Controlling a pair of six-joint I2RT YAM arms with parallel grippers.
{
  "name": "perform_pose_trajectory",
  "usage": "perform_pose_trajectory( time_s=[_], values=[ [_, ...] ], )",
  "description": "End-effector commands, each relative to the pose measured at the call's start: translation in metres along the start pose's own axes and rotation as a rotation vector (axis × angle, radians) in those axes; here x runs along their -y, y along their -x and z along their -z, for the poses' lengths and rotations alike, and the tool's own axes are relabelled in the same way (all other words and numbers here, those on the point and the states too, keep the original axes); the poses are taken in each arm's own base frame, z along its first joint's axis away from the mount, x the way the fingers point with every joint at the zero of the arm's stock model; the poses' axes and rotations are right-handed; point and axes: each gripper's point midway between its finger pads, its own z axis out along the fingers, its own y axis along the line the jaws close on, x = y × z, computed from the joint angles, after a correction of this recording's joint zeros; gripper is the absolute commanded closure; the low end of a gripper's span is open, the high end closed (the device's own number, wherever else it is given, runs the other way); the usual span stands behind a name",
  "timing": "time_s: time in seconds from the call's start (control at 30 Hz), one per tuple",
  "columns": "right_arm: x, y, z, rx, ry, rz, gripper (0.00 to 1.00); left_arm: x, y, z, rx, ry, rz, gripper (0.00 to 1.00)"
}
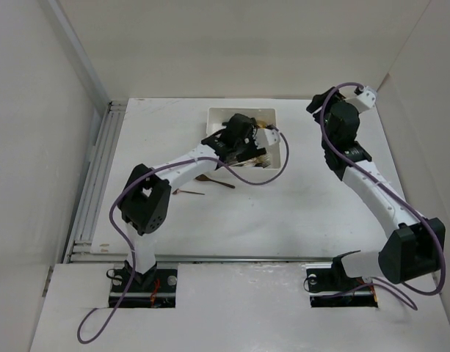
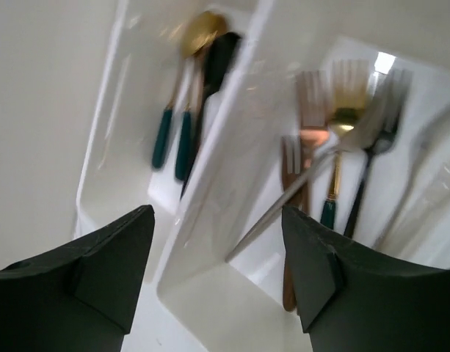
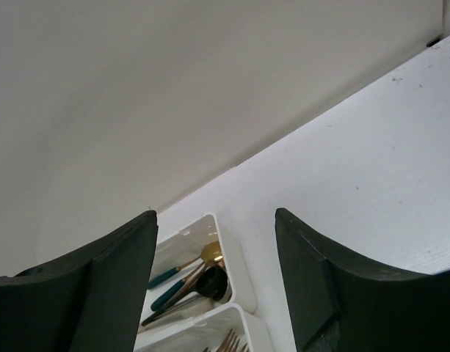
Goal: Sort the eating utensils into containers
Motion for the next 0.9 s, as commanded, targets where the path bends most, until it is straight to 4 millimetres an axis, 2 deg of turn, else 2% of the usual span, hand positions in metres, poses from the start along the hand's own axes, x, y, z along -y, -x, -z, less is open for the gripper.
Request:
perform_pose_trajectory(
  time_s=[0.0,0.07,0.1,0.13,0.17,0.2,0.23,0.27,0.3,0.33,0.4,0.53,0.57,0.73,0.83,0.87],
  values=[
    [-0.024,0.021,0.006,0.061,0.038,0.002,0.30,-0.094,0.015,0.065,0.060,0.408,0.394,0.32],
    [-0.035,0.019,0.015,0.063,0.050,0.005,0.30,-0.126,-0.007,0.094,0.028,0.581,0.651,0.29],
    [-0.035,0.013,0.018,0.057,0.044,0.020,0.30,-0.130,-0.044,0.110,-0.051,0.649,0.875,0.27],
    [-0.040,0.010,0.022,0.055,0.046,0.020,0.30,-0.127,-0.059,0.116,-0.083,0.651,0.977,0.27],
    [-0.040,0.003,0.024,0.045,0.044,0.027,0.30,-0.118,-0.076,0.116,-0.132,0.629,1.066,0.27],
    [-0.043,0.001,0.027,0.043,0.048,0.027,0.30,-0.098,-0.096,0.123,-0.223,0.583,1.144,0.27],
    [-0.039,-0.003,0.028,0.045,0.026,0.033,0.30,-0.092,-0.111,0.123,-0.251,0.535,1.245,0.28],
    [-0.043,-0.013,0.034,0.036,0.024,0.040,0.30,-0.076,-0.122,0.121,-0.288,0.515,1.368,0.28],
    [-0.043,-0.013,0.038,0.044,0.009,0.040,0.30,-0.057,-0.138,0.117,-0.361,0.480,1.427,0.28],
    [-0.043,-0.018,0.041,0.045,-0.005,0.046,0.30,-0.027,-0.153,0.113,-0.478,0.403,1.485,0.30],
    [-0.045,-0.020,0.049,0.058,-0.028,0.065,0.30,-0.003,-0.178,0.113,-0.594,0.371,1.563,0.31],
    [-0.051,-0.025,0.061,0.059,-0.034,0.122,0.30,0.010,-0.190,0.114,-0.645,0.340,1.603,0.32],
    [-0.051,-0.026,0.063,0.061,-0.037,0.131,0.30,0.022,-0.191,0.115,-0.690,0.298,1.611,0.32],
    [-0.050,-0.032,0.067,0.054,-0.040,0.165,0.30,0.056,-0.195,0.125,-0.798,0.190,1.611,0.32],
    [-0.047,-0.041,0.069,0.038,-0.038,0.202,0.30,0.085,-0.205,0.130,-0.900,0.125,1.594,0.32],
    [-0.048,-0.042,0.071,0.038,-0.038,0.213,0.30,0.099,-0.215,0.129,-0.958,0.108,1.590,0.32]
  ],
)
